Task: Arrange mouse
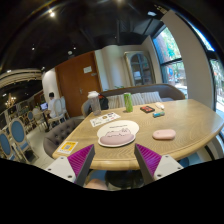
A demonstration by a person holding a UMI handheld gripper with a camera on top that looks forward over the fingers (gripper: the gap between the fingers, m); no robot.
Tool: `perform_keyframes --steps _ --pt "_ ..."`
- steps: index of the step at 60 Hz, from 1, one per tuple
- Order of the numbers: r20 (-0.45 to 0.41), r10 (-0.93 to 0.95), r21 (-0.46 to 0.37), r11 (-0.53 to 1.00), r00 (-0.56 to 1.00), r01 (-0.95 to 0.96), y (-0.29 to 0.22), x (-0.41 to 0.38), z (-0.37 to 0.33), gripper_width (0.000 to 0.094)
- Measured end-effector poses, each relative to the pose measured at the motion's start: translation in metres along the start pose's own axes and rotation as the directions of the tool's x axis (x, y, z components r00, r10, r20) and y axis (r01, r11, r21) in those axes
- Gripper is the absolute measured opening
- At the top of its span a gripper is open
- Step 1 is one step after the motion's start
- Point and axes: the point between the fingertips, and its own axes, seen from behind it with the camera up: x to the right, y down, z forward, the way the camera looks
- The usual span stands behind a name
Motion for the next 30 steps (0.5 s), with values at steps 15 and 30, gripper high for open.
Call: perform_keyframes --steps 15,30 --pt "-0.091 -0.014 -0.022 1.000 0.996 0.012 0.007 0.057 0.015 0.0832" --pt "-0.224 -0.086 -0.054 0.996 0.971 0.076 0.012 0.147 0.041 0.0829"
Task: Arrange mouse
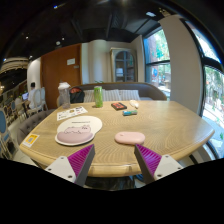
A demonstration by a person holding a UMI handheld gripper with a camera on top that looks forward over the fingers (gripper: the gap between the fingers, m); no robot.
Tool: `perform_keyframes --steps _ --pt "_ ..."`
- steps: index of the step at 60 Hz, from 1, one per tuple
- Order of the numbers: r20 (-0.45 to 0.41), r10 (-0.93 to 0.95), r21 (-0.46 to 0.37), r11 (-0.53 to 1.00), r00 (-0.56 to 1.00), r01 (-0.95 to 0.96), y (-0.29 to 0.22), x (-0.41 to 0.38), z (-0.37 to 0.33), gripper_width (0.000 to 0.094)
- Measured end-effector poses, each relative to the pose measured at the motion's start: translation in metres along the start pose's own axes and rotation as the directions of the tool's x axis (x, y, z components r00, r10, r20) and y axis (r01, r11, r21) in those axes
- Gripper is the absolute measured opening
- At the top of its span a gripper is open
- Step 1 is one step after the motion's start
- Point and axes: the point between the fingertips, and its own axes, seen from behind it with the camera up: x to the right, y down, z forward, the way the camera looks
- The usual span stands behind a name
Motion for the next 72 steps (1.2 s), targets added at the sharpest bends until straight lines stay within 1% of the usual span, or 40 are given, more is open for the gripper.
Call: perform_keyframes --steps 13,17,24,26,40,52,57,60,62,65,68,72 --pt "-0.103 -0.029 -0.033 0.999 0.994 0.026 0.010 0.066 0.036 0.0824" --pt "-0.123 -0.041 -0.047 0.998 0.992 0.036 0.014 0.080 0.048 0.0825" --pt "-0.119 -0.054 -0.086 0.995 0.991 0.044 0.022 0.090 0.068 0.0821" --pt "-0.119 -0.050 -0.072 0.997 0.992 0.042 0.018 0.092 0.073 0.0819" --pt "-0.099 -0.099 -0.103 0.991 0.990 0.089 0.006 0.096 0.102 0.0819" --pt "-0.094 -0.042 -0.146 0.989 0.995 0.028 -0.003 0.102 0.132 0.0814" --pt "-0.087 0.017 -0.160 0.987 0.996 -0.030 -0.004 0.104 0.144 0.0769" --pt "-0.110 0.028 -0.159 0.986 0.994 -0.045 -0.008 0.111 0.151 0.0717" --pt "-0.131 0.030 -0.157 0.986 0.991 -0.051 -0.008 0.115 0.153 0.0647" --pt "-0.162 0.047 -0.159 0.985 0.986 -0.073 -0.008 0.121 0.155 0.0513" --pt "-0.174 0.071 -0.156 0.983 0.982 -0.098 -0.008 0.123 0.155 0.0497" --pt "-0.176 0.054 -0.158 0.984 0.983 -0.083 -0.007 0.123 0.154 0.0465"
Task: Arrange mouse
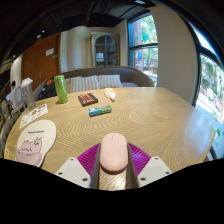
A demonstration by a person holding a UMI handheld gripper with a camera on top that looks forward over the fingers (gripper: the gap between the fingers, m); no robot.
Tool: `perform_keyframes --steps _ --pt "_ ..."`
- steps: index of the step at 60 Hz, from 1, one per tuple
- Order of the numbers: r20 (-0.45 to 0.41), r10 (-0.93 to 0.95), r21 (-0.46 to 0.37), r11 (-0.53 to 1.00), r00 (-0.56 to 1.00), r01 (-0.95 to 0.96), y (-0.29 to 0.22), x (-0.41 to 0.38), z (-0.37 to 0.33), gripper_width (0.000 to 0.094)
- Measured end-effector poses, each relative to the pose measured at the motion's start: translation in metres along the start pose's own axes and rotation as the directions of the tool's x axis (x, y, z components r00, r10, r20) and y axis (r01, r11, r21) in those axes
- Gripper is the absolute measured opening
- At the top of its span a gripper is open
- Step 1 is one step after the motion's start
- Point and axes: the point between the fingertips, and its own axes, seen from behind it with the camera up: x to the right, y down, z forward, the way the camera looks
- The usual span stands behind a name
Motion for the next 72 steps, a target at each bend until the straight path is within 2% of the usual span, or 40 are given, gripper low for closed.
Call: perform_keyframes --steps 7,10,15,19,26,35,48,50,53,59,61,65,67,72 --pt "0.022 0.043 -0.024 0.999 0.999 -0.043 -0.002 -0.005 -0.011 0.0388" --pt "0.048 0.066 0.018 0.998 0.997 -0.067 -0.018 -0.015 -0.024 0.0389" --pt "0.045 0.019 0.099 0.995 0.999 -0.024 -0.050 -0.040 -0.051 0.0387" --pt "0.051 0.064 0.117 0.991 0.997 -0.070 -0.069 -0.071 -0.063 0.0387" --pt "0.124 0.025 0.159 0.986 0.992 -0.044 -0.084 -0.154 -0.072 0.0388" --pt "0.196 -0.058 0.103 0.994 0.979 0.038 -0.058 -0.255 -0.049 0.0391" --pt "0.153 -0.088 -0.039 0.995 0.984 0.095 -0.003 -0.283 -0.004 0.0432" --pt "0.151 -0.086 -0.066 0.993 0.985 0.097 0.005 -0.284 -0.001 0.0451" --pt "0.147 -0.104 -0.041 0.993 0.984 0.111 0.001 -0.283 0.002 0.0464" --pt "0.162 -0.128 -0.056 0.989 0.979 0.138 0.002 -0.284 0.000 0.0534" --pt "0.184 -0.128 -0.060 0.988 0.975 0.141 0.002 -0.288 -0.001 0.0624" --pt "0.237 -0.125 -0.040 0.990 0.963 0.138 -0.001 -0.291 -0.011 0.0870" --pt "0.248 -0.135 -0.010 0.990 0.959 0.142 -0.004 -0.288 -0.017 0.0840" --pt "0.247 -0.169 0.031 0.985 0.954 0.167 -0.004 -0.275 -0.035 0.0846"
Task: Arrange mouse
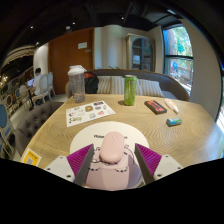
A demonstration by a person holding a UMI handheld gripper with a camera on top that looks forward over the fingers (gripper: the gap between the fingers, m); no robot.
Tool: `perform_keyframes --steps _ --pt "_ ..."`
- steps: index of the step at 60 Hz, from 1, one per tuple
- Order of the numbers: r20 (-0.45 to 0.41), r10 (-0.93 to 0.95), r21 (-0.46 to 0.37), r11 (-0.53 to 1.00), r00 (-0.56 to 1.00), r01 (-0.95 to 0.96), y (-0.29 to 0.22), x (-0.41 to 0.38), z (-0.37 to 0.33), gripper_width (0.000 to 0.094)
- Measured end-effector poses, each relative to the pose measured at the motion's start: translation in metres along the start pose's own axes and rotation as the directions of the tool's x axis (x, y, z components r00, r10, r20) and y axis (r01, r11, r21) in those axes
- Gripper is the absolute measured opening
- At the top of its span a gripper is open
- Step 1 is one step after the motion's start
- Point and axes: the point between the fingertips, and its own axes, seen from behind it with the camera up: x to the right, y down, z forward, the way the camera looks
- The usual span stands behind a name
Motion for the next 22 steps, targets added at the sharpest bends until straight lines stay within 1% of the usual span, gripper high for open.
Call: perform_keyframes --steps 6,12,22 --pt "0.049 -0.019 0.028 0.999 0.999 0.018 0.011 0.003 -0.036 0.0846" --pt "0.100 -0.035 0.078 0.997 0.994 0.027 0.019 0.011 -0.074 0.0855" --pt "0.154 -0.018 0.127 0.992 0.988 -0.001 0.034 0.036 -0.114 0.0847"
